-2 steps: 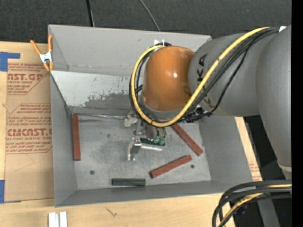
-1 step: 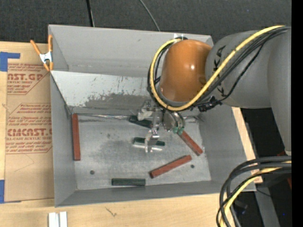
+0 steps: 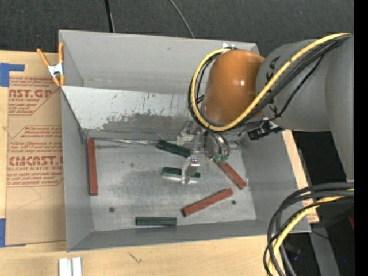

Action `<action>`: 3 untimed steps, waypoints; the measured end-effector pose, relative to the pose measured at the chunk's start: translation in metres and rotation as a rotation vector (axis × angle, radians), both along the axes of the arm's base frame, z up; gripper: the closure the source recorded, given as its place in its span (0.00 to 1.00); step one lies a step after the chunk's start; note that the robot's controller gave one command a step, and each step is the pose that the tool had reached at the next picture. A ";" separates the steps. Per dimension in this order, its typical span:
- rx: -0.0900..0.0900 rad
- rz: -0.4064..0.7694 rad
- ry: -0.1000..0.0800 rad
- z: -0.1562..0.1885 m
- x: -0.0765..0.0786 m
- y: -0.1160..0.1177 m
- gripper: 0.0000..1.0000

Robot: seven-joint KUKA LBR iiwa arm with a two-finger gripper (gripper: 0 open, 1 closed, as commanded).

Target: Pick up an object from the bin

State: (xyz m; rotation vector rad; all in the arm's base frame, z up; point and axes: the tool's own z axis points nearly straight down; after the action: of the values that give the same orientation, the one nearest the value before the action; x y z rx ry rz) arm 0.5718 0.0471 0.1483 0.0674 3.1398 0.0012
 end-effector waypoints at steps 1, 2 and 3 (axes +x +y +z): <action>0.002 0.041 -0.016 -0.062 0.013 -0.007 0.00; 0.003 0.046 -0.021 -0.062 0.015 -0.007 1.00; 0.003 0.045 -0.021 -0.062 0.015 -0.007 1.00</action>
Offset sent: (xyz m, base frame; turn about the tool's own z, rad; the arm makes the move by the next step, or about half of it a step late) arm -0.0029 -0.0067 -0.0783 0.0689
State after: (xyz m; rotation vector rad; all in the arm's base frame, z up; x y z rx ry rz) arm 0.5867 0.0396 0.0863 -0.0037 3.1200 0.0066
